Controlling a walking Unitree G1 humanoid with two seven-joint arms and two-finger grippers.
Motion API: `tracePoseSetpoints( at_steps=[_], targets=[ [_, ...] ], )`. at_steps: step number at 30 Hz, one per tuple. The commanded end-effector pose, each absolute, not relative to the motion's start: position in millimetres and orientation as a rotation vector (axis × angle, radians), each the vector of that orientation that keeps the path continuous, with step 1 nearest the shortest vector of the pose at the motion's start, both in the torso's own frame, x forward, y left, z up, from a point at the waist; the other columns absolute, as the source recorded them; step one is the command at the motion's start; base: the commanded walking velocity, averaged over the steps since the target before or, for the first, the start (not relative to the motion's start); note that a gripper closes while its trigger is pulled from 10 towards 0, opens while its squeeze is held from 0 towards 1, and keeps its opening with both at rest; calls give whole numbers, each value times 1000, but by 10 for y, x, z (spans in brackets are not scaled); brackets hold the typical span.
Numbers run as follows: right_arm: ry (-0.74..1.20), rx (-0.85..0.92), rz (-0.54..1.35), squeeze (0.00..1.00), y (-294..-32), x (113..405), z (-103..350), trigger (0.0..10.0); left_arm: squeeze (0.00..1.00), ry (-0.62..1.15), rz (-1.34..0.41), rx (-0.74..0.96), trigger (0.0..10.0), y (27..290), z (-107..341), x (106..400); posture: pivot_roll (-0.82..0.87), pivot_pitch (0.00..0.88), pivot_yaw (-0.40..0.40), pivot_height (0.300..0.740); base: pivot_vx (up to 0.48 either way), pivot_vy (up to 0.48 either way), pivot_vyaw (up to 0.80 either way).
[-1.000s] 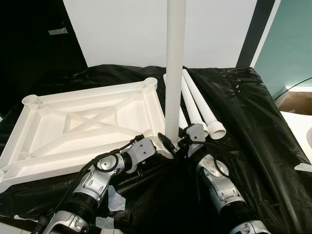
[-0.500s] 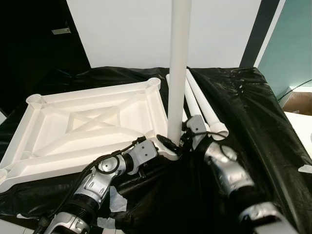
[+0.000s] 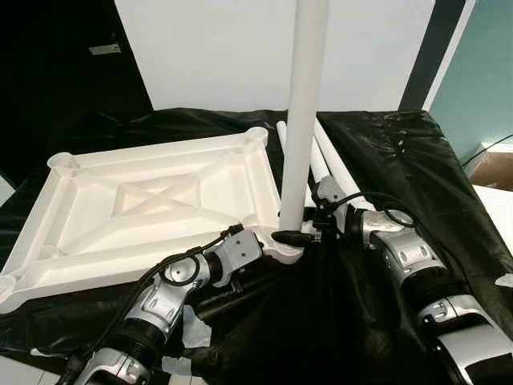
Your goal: Building children table
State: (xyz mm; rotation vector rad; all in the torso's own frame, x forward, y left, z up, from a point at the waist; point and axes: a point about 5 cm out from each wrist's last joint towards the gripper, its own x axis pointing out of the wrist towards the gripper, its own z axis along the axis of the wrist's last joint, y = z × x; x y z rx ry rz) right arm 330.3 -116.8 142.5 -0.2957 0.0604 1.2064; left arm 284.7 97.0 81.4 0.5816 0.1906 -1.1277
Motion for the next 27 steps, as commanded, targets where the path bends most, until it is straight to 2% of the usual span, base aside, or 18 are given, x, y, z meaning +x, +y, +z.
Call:
tracePoseSetpoints(
  at_steps=[1,3,5,9,15,20,21,22,25,26,27],
  targets=[
    [44,-233,1107,0,-1206,3290,1370,0,0,379,-1236,568,10000,999,437,2603,69,0,29,740,0,0,0],
    [34,-200,1082,0,-1190,3286,1364,0,0,379,-1237,569,10000,999,438,2603,69,0,29,740,0,0,0],
    [-58,-114,1014,0,-1131,3216,1358,0,0,378,-1236,569,10000,1007,444,2610,69,0,29,740,0,0,0],
    [-212,8,684,0,-1097,3015,1251,0,0,380,-1232,574,10000,1025,450,2618,76,0,27,740,0,0,0],
    [-270,-45,441,0,-1109,2986,1273,0,0,381,-1235,573,10000,1023,449,2609,80,0,28,740,0,0,0],
    [-271,-53,396,0,-1131,2990,1292,0,0,381,-1233,572,10000,1024,450,2610,80,0,28,740,0,0,0],
    [-262,-67,396,0,-1124,2988,1280,3686,0,382,-1231,572,10000,1027,450,2611,84,0,24,740,0,0,0],
    [-242,-106,407,0,-1098,2991,1251,10000,0,382,-1230,573,10000,1029,450,2613,84,0,24,740,0,0,0],
    [-189,-178,467,0,-1047,3013,1176,10000,0,382,-1228,573,10000,1028,452,2619,79,0,22,740,0,0,0],
    [-178,-183,498,192,-1046,3027,1165,10000,0,381,-1228,572,10000,1026,453,2620,79,0,22,740,0,0,0],
    [-178,-183,498,192,-1046,3027,1165,10000,0,381,-1228,572,10000,1026,453,2620,79,0,22,740,0,0,0]
  ],
)
